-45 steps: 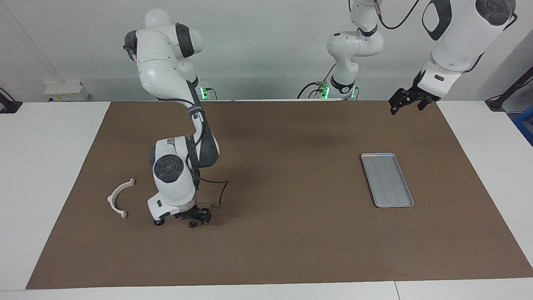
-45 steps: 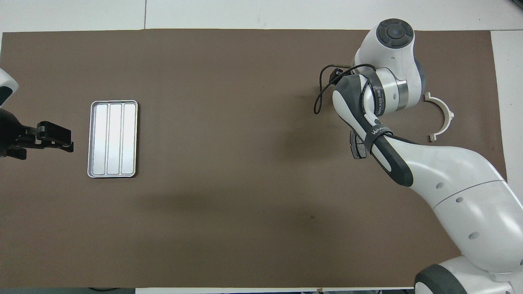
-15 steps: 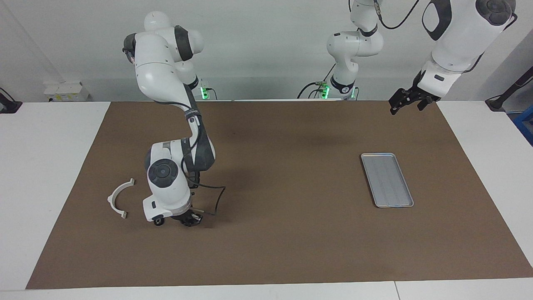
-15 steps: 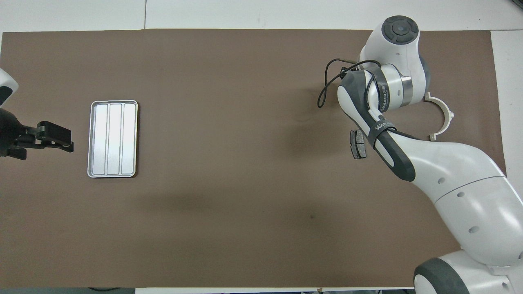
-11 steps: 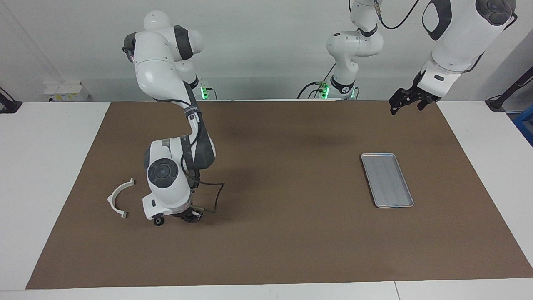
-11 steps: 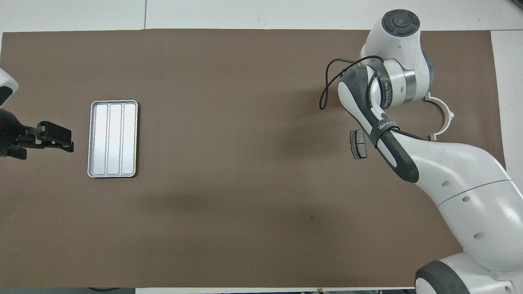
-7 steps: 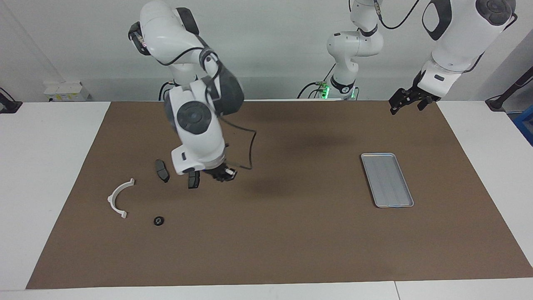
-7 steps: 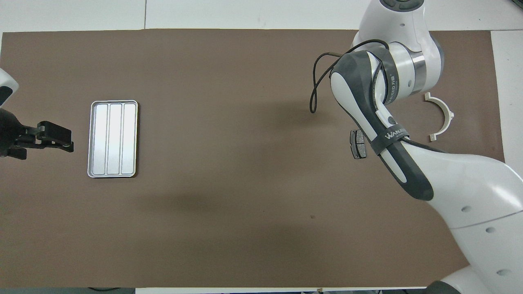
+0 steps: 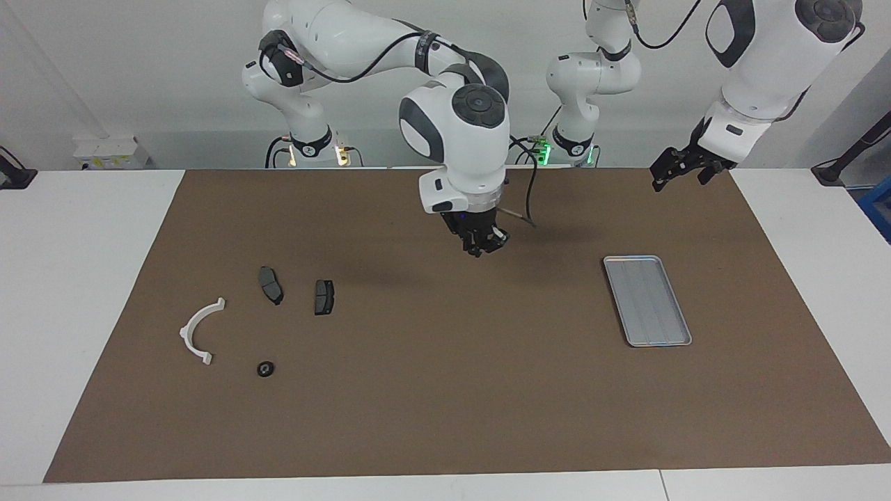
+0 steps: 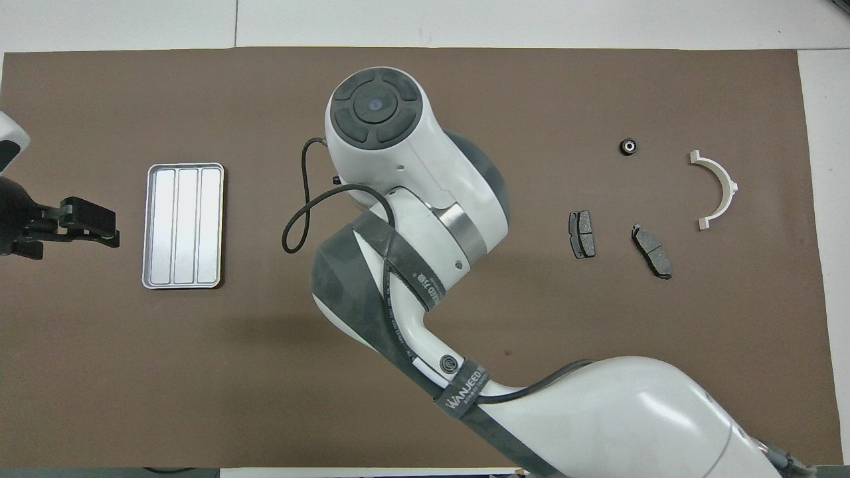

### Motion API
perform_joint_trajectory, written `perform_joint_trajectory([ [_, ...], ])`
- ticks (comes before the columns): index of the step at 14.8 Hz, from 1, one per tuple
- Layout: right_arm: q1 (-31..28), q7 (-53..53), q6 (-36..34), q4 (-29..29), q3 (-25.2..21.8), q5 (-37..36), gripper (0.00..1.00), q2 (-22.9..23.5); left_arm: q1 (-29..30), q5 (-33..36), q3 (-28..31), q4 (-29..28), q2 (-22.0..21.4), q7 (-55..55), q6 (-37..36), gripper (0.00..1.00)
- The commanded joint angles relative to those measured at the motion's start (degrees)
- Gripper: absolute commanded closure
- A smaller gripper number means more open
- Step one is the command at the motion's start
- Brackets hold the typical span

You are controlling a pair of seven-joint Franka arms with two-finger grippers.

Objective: Pick bearing gear from pile to tray
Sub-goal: 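Carry the bearing with the right gripper to mid-table and release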

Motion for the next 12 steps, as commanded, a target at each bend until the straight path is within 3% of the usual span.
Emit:
perform_joint_trajectory([
  [1,3.26,3.81,6.87,1.39,-1.87,-2.98,1.0,6.52,0.68,-0.69,-0.42,-0.12,-0.68,0.14,-0.88,0.0],
  [7,3.63,4.0,14.27,0.95,-2.41,-6.25,1.0,13.04,0.59,-0.69,-0.42,-0.12,-0.68,0.06,-0.96,0.0],
  [12,3.8,4.08,15.67,0.08,-2.41,-7.39,1.0,13.49,0.33,-0.69,-0.51,-0.12,-0.68,0.15,-0.79,0.0],
])
